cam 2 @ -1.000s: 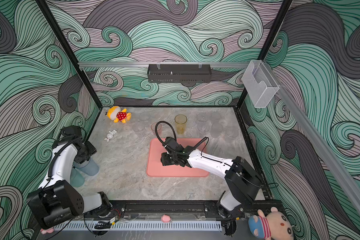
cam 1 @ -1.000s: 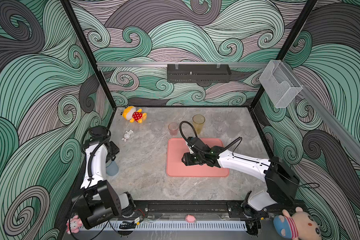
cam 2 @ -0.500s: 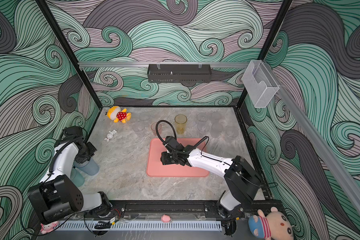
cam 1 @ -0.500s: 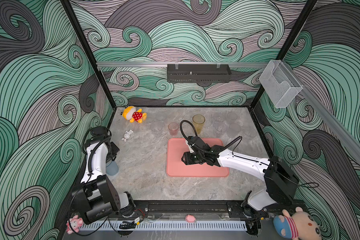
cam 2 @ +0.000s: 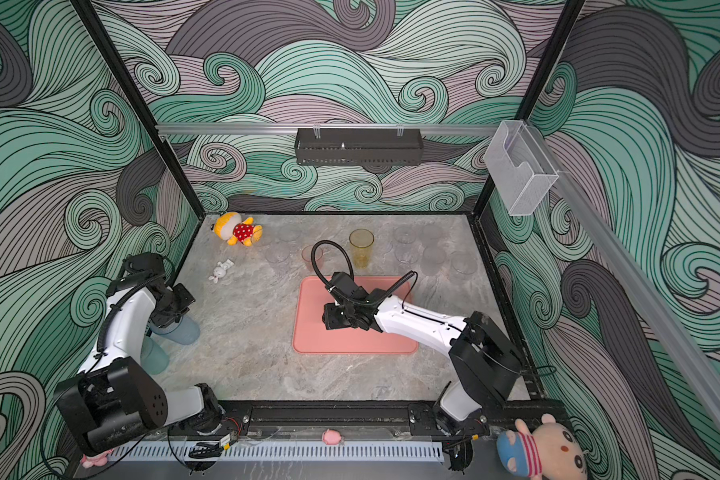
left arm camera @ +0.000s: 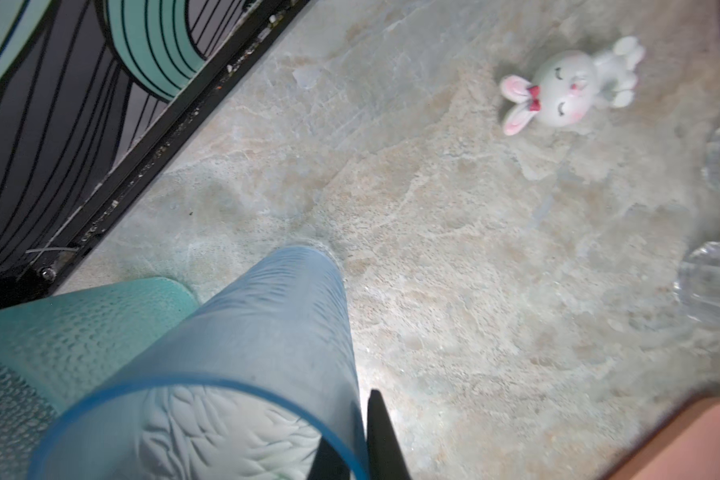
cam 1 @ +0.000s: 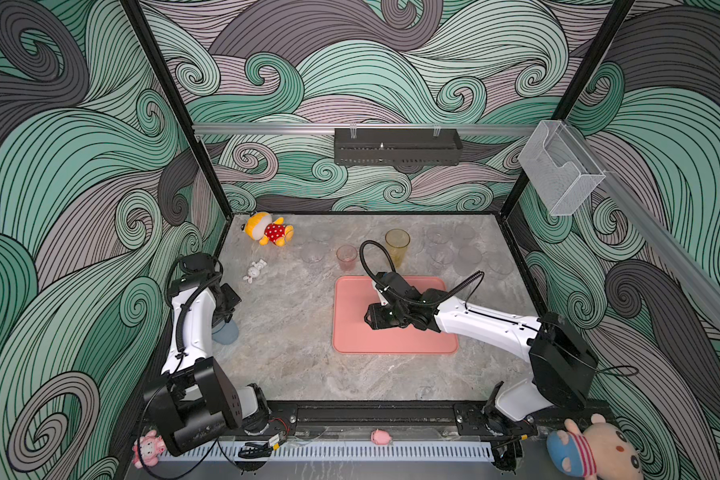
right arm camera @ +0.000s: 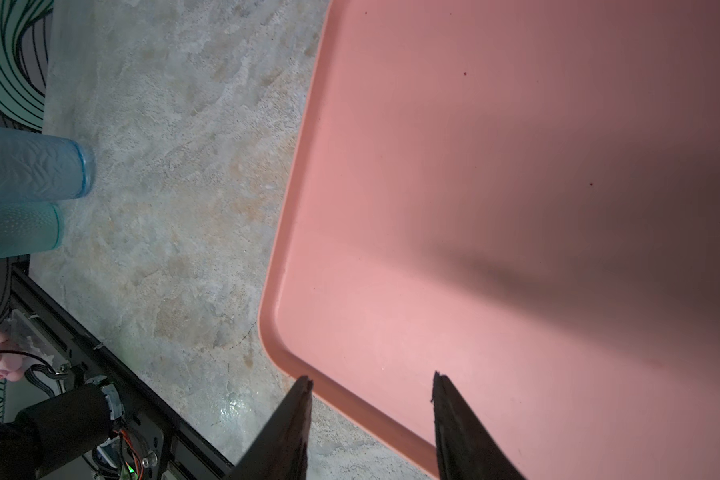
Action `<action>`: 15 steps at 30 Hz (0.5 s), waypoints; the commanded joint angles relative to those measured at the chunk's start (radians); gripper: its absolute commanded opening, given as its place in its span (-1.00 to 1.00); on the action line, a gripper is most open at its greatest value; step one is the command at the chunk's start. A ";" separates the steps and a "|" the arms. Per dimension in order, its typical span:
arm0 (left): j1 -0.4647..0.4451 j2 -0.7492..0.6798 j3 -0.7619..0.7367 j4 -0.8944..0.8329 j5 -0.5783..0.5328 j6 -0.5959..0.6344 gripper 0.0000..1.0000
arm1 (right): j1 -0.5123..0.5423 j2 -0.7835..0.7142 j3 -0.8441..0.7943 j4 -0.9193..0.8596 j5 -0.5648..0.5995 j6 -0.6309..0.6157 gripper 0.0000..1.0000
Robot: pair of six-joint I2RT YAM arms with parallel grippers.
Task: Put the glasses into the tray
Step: 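Close the left gripper on the blue glass and lift it, then carry the blue glass over the pink tray and lower it onto the tray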
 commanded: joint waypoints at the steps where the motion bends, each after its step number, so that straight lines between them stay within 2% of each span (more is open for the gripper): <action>1: -0.061 -0.069 0.091 -0.064 0.037 0.028 -1.00 | -0.021 -0.030 0.013 -0.038 0.032 -0.007 -0.04; 5: -0.204 -0.058 0.209 -0.135 0.044 0.046 -1.00 | -0.050 -0.052 0.011 -0.064 0.046 -0.015 -0.04; 8: -0.390 -0.003 0.285 -0.143 0.077 0.049 -1.00 | -0.082 -0.096 -0.012 -0.075 0.076 -0.020 -0.04; 13: -0.722 0.182 0.471 -0.172 0.071 0.041 -1.00 | -0.143 -0.201 -0.061 -0.111 0.129 -0.030 -0.05; 15: -0.810 0.288 0.549 -0.185 0.075 0.048 -1.00 | -0.161 -0.247 -0.087 -0.118 0.149 -0.029 -0.05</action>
